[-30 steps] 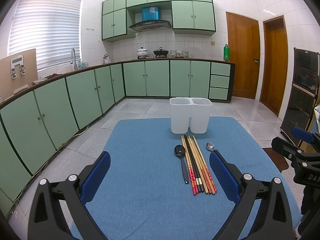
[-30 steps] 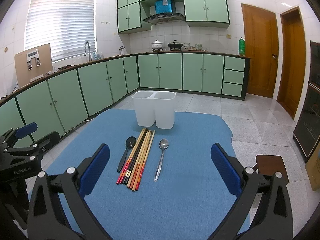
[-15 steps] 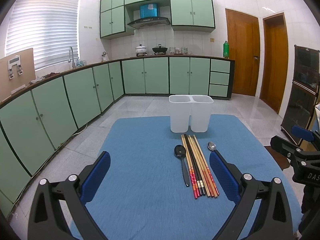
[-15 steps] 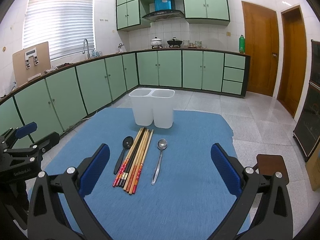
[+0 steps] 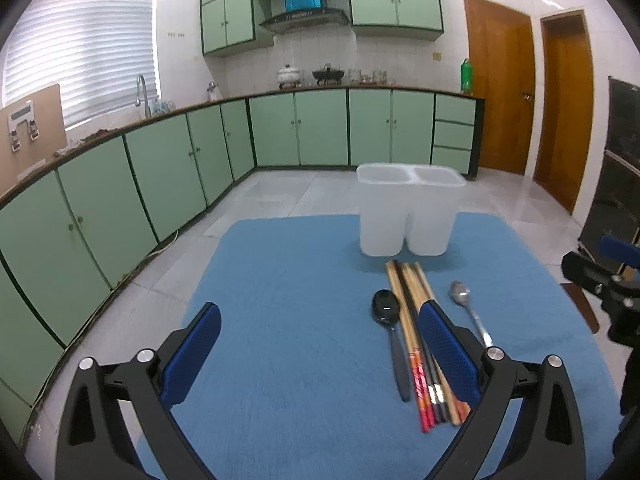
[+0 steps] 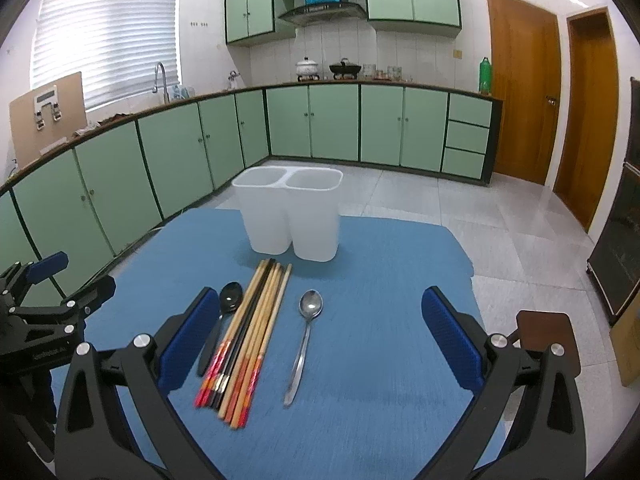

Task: Organize utensils
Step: 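Lower the right gripper onto the silver spoon and close on it, then grasp the black spoon with the left gripper while the right gripper holds the silver spoon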

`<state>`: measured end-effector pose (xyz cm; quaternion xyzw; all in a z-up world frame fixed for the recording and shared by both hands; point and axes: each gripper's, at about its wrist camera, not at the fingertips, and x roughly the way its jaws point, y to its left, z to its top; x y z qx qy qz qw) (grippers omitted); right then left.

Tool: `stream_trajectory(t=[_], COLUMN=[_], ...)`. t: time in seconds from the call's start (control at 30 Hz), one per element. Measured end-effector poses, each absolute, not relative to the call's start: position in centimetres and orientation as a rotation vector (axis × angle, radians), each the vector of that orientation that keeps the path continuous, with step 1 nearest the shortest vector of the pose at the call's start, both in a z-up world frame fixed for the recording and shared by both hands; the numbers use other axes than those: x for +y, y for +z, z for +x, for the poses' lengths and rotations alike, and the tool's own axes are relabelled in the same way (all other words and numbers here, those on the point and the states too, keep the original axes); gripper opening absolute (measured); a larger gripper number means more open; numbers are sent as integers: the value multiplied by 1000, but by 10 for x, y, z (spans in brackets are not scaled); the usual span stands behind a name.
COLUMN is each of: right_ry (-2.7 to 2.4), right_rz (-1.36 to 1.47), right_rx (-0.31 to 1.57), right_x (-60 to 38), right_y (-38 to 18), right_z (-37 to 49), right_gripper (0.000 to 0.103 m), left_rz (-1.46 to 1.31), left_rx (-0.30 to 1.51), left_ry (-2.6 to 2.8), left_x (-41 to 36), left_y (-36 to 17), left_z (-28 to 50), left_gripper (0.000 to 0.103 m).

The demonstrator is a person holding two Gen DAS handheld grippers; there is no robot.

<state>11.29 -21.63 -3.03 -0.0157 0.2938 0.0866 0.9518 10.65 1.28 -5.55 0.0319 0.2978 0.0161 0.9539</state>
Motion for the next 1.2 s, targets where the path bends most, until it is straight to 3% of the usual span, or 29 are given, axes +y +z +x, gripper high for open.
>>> stream_trajectory(t=[0.23, 0.3, 0.43, 0.5, 0.73, 0.8, 1.2], right_ry=[212, 220, 244, 237, 223, 233, 249], right_rz=[-18, -23, -14, -37, -70, -65, -27], right_rx=[738, 782, 865, 908, 970, 962, 952], right_x=[-209, -204, -196, -191, -183, -182, -194], right_y=[-68, -81, -106, -121, -141, -140, -135], right_z=[172, 185, 209, 220, 231, 230, 216], right_gripper=[95, 84, 77, 66, 49, 28, 28], left_rz=[71, 78, 90, 84, 46, 40, 98], left_rx=[697, 714, 743, 757, 811, 830, 902], left_ry=[58, 61, 63, 61, -12, -46, -95], left_x=[19, 19, 22, 23, 18, 14, -7], left_y=[-88, -96, -110, -113, -124, -128, -150], left_z=[155, 166, 182, 187, 200, 201, 208], left_gripper=[97, 97, 97, 97, 96, 96, 96])
